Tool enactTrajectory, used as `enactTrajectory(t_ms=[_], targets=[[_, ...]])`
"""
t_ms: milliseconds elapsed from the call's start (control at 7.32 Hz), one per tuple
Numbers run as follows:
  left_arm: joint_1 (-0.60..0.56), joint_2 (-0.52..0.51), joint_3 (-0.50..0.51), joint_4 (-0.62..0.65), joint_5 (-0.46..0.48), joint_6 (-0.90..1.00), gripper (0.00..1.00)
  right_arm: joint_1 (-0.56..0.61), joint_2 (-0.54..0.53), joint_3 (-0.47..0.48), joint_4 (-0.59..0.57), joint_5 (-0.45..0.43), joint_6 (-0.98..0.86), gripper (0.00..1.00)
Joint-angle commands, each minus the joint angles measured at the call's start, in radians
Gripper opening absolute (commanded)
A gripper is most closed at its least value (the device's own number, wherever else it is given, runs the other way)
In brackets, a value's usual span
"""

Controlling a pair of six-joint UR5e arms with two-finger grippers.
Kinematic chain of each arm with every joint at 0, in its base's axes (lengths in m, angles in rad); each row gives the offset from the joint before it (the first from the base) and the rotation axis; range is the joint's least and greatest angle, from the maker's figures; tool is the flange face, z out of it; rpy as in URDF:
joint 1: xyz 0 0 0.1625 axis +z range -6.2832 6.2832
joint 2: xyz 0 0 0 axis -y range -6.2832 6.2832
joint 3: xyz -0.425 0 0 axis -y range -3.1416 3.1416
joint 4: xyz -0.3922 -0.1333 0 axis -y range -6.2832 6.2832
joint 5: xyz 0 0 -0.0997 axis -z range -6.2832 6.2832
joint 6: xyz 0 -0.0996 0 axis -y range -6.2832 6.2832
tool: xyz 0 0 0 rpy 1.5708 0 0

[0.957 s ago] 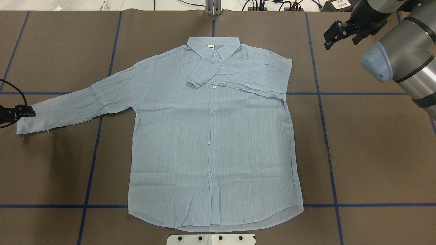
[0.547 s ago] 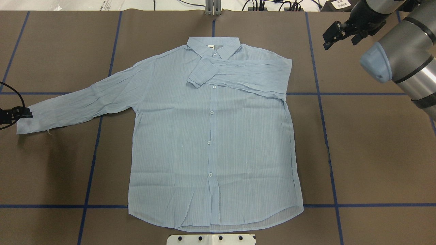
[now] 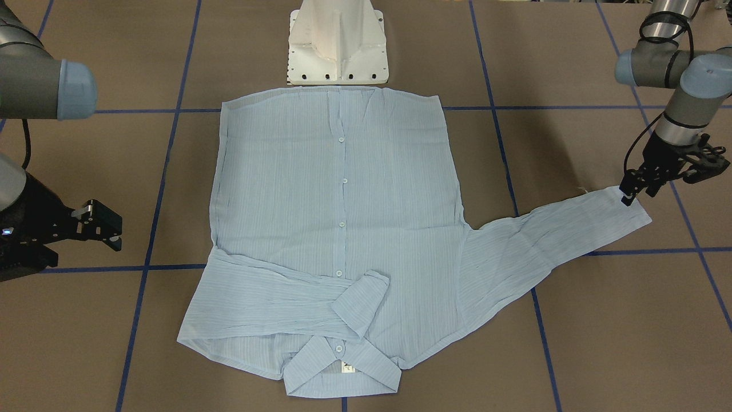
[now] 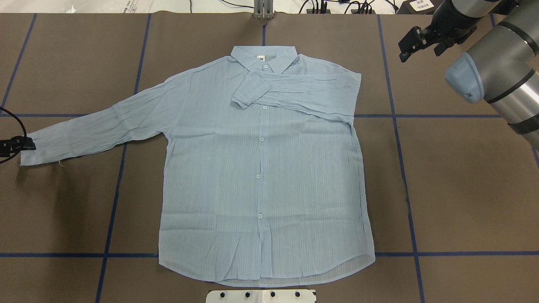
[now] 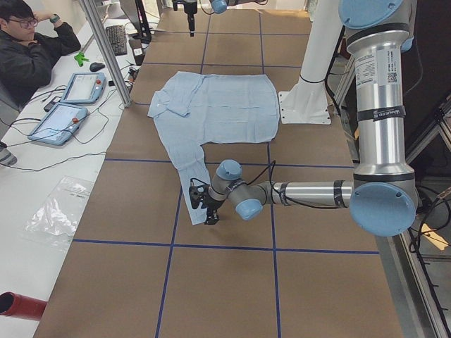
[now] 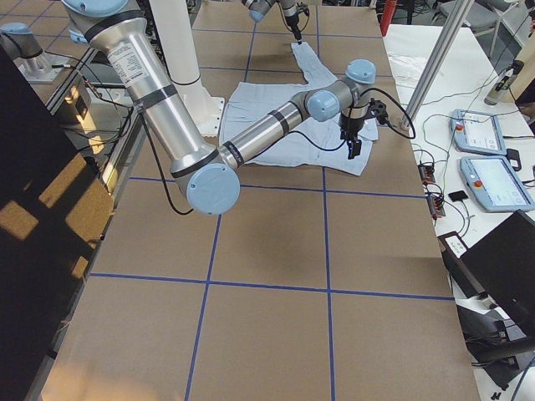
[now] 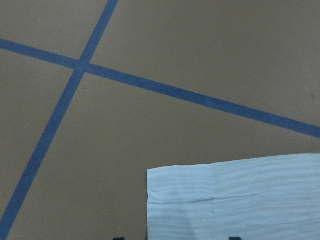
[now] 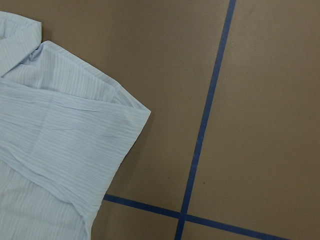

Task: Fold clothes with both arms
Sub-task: 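Lower the left gripper to the cuff of the other sleeve and grasp it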

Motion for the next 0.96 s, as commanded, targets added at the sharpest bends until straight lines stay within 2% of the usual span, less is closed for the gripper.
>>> enactTrajectory(t_ms=[0,410,820], targets=[[0.013,0.003,-0.003,0.0,-0.001,0.0,0.76,-0.001,0.0,0.0,0.0,-0.002,0.0,1.0],[0.036,0.005,-0.003,0.0,-0.002,-0.002,0.74,-0.001,0.0,-0.002,0.0,-0.003,-0.002,1.0],[0.036,0.022,-0.011,0.0,-0.002,-0.003,0.66,-0.001,0.002,0.001,0.0,-0.002,0.0,1.0]])
